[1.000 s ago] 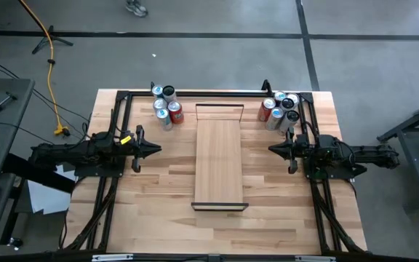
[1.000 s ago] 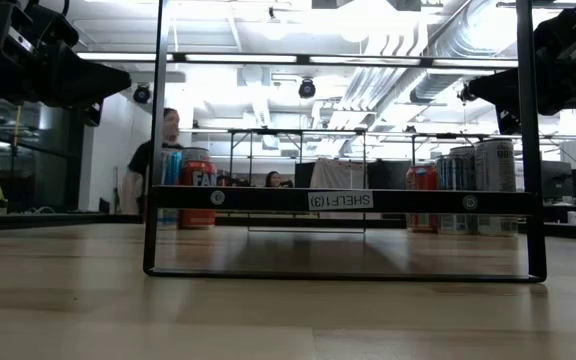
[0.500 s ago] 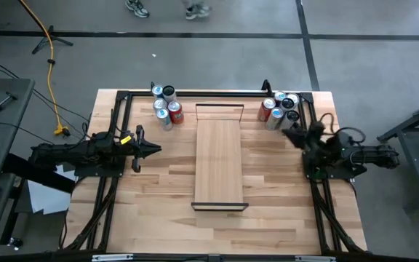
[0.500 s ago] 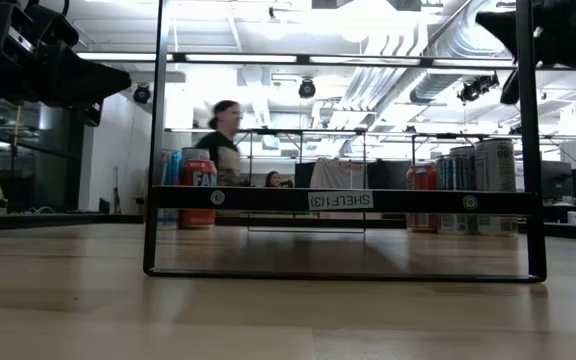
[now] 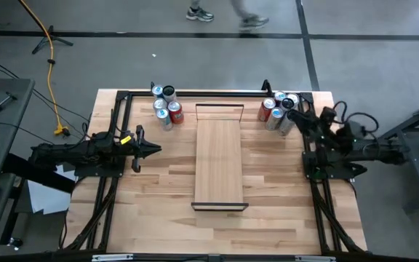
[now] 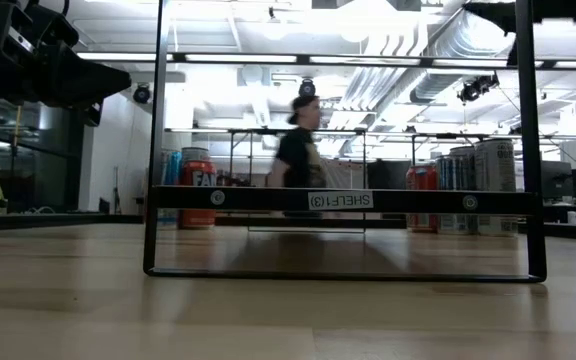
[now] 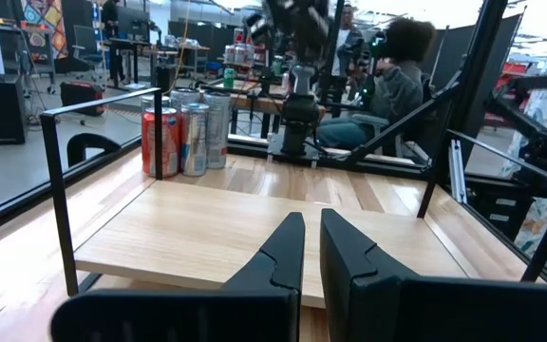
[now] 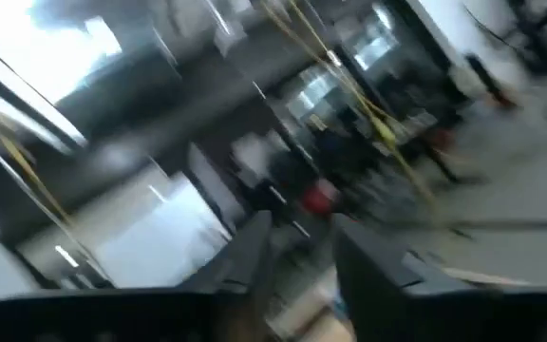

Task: Place canned beverage on shelf
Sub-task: Put the bottom right white-pink soda can on the shelf

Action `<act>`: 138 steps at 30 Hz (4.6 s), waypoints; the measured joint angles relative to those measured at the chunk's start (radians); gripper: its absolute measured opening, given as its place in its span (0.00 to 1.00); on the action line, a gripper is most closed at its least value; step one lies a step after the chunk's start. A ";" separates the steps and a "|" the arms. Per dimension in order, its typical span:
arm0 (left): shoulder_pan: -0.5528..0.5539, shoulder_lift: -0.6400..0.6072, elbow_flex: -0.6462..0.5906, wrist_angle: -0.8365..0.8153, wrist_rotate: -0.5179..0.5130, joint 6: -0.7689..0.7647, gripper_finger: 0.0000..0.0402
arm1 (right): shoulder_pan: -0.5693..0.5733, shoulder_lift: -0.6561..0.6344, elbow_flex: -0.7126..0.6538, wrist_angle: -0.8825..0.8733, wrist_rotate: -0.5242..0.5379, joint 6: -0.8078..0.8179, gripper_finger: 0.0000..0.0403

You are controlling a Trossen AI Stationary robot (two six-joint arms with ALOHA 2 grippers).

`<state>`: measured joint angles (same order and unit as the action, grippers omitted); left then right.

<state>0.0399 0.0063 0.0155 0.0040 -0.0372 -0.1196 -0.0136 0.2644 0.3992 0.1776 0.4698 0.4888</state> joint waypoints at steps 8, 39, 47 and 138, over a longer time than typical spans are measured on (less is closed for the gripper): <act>0.000 0.000 0.000 0.000 0.000 0.000 0.00 | -0.190 0.371 0.479 -0.812 0.097 0.118 0.61; 0.000 0.000 0.000 0.000 0.000 0.000 0.00 | -0.523 0.782 0.699 -1.461 -0.128 0.738 0.67; 0.000 0.000 0.000 0.000 0.000 0.000 0.00 | -0.523 0.782 0.699 -1.474 -0.130 0.596 0.67; 0.000 0.000 0.000 0.000 0.000 0.000 0.00 | -0.648 0.952 0.723 -1.637 -0.445 0.177 0.62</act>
<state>0.0399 0.0062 0.0158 0.0042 -0.0372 -0.1196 -0.6612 1.2162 1.1221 -1.4592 0.0249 0.6657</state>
